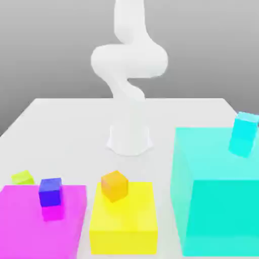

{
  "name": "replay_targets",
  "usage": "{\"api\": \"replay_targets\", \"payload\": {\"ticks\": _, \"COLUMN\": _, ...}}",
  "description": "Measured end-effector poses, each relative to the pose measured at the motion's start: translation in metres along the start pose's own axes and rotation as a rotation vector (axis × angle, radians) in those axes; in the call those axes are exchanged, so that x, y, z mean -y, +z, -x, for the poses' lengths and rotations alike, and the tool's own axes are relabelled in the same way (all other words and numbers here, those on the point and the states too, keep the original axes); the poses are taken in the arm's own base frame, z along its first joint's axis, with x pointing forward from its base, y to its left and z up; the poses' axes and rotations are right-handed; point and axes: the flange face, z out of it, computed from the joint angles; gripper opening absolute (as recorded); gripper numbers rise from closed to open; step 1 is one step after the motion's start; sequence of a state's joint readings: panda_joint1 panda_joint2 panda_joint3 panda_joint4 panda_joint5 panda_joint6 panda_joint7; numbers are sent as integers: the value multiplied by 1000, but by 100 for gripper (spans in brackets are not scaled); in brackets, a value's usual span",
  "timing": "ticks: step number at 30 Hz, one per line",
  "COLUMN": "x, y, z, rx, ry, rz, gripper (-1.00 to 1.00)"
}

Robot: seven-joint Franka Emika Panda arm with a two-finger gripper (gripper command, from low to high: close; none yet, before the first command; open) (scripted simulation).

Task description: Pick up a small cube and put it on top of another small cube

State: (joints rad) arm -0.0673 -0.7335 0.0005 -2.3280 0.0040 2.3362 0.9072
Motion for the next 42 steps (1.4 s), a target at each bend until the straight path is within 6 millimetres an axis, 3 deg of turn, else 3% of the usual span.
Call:
{"api": "replay_targets", "payload": {"ticks": 7, "x": -76, "y": 111, "z": -43, "rx": -18, "ry": 462, "rz": 198, "gripper": 0}}
{"api": "replay_targets", "payload": {"ticks": 16, "x": -219, "y": 214, "z": -71, "rx": -102, "ry": 1060, "rz": 431, "gripper": 0}}
{"api": "replay_targets", "payload": {"ticks": 21, "x": -310, "y": 251, "z": -66, "rx": -177, "ry": 1395, "rz": 554, "gripper": 0}}
{"api": "replay_targets", "payload": {"ticks": 25, "x": -388, "y": 269, "z": -53, "rx": -257, "ry": 1673, "rz": 651, "gripper": 0}}
{"api": "replay_targets", "payload": {"ticks": 28, "x": -446, "y": 276, "z": -36, "rx": -328, "ry": 1885, "rz": 721, "gripper": 0}}
{"api": "replay_targets", "payload": {"ticks": 31, "x": -491, "y": 284, "z": -10, "rx": -391, "ry": 2071, "rz": 792, "gripper": 0}}
{"api": "replay_targets", "payload": {"ticks": 37, "x": -531, "y": 327, "z": 21, "rx": -414, "ry": 2127, "rz": 818, "gripper": 0}}
{"api": "replay_targets", "payload": {"ticks": 38, "x": -536, "y": 333, "z": 25, "rx": -414, "ry": 2128, "rz": 818, "gripper": -100}}
{"api": "replay_targets", "payload": {"ticks": 42, "x": -536, "y": 333, "z": 25, "rx": -415, "ry": 2128, "rz": 816, "gripper": -100}}
